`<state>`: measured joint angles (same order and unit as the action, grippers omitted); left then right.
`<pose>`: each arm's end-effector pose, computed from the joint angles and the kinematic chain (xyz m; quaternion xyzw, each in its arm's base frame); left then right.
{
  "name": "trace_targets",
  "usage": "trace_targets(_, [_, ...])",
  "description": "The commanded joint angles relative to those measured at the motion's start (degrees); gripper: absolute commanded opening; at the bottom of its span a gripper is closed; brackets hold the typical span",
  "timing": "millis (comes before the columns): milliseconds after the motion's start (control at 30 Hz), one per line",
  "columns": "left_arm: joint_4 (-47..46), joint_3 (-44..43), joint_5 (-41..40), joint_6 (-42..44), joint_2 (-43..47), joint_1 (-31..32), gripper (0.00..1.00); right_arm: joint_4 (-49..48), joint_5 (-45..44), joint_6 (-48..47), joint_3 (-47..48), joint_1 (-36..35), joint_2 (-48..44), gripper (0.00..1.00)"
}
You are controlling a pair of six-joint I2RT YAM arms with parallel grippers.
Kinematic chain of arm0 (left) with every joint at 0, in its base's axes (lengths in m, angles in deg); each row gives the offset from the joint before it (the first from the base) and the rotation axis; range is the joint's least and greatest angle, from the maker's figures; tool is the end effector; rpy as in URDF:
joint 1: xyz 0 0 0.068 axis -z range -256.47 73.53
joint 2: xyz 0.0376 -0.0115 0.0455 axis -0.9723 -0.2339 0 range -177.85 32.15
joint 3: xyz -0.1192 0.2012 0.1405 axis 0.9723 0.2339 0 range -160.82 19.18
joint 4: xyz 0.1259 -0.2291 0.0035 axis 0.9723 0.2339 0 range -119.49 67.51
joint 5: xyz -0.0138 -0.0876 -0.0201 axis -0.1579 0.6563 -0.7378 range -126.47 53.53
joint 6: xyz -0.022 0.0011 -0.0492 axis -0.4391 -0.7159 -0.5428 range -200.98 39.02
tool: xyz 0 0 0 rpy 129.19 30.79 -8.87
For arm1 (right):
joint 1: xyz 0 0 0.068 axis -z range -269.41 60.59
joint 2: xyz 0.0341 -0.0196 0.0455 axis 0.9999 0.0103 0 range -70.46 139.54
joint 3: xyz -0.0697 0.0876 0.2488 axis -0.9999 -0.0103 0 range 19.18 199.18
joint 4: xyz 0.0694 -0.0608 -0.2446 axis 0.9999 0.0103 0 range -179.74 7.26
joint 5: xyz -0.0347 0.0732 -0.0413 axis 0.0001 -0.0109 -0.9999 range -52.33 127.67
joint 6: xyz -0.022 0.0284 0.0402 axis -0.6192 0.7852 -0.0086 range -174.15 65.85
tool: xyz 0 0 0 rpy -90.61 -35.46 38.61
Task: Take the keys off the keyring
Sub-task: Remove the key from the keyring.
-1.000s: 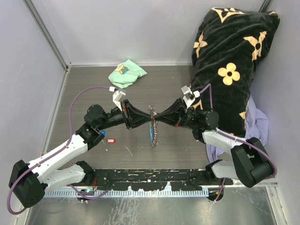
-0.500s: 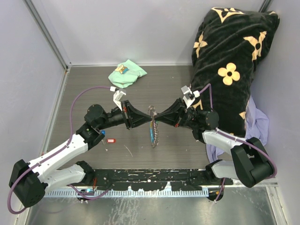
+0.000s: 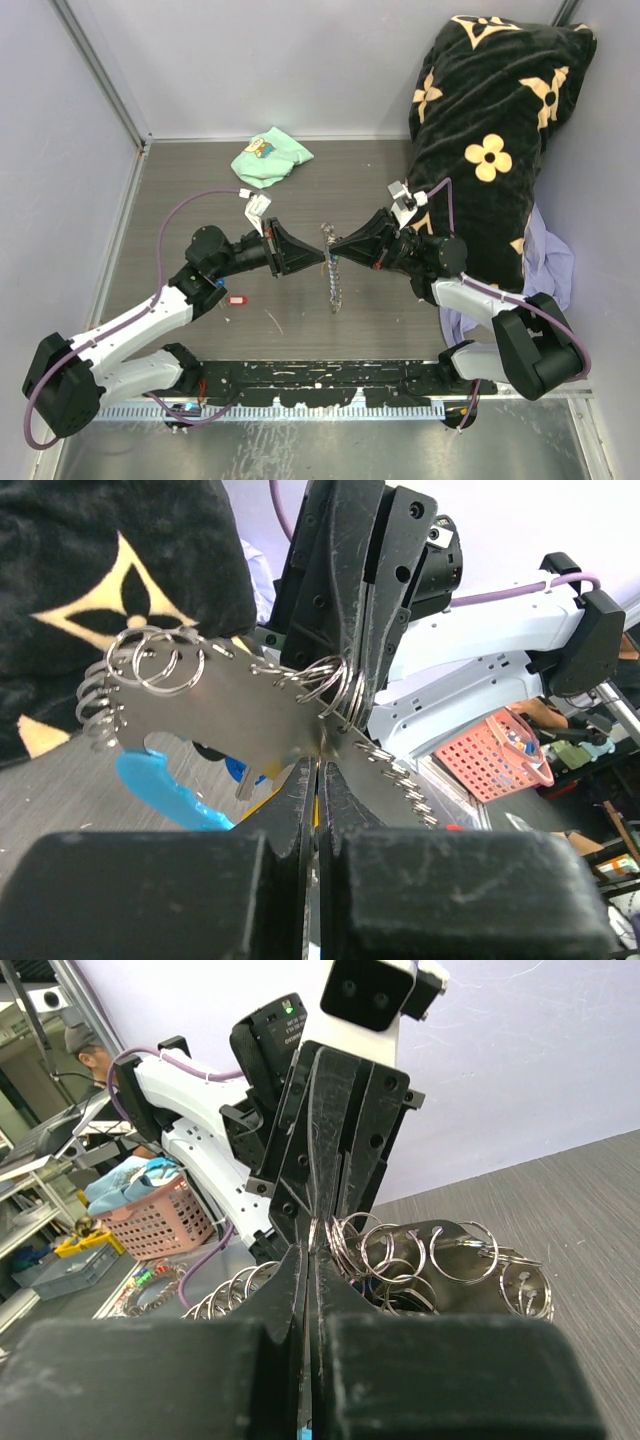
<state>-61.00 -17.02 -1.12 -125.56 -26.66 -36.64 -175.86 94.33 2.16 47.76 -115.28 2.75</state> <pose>0.1667 -0.1659 0.3165 0.2049 0.6284 -0.6326 0.4037 0.1942 0.1271 0.2988 -0.3226 0.4625 0.6744 0.4767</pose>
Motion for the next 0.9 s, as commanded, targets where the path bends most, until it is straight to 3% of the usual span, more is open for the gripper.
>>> trace_targets(0, [-7.78,0.8,-0.09,-3.31,-0.72,-0.21,0.0,-9.81,-3.91,0.64,0.25,-0.06,-0.8,0.01])
trace_targets(267, [-1.1,2.08,-2.33,1.33,2.03,-0.24,0.0,-6.39,1.56,-2.95,1.88,1.34,-1.04,0.01])
trace_targets(633, [12.18,6.83,-13.8,7.94,10.17,-0.54,0.0,12.47,15.08,-13.36,7.41,6.05,-2.77,0.01])
trace_targets(867, [13.49,11.66,-21.63,7.47,14.82,-0.92,0.0,22.65,17.91,-19.14,8.96,9.73,-5.3,0.01])
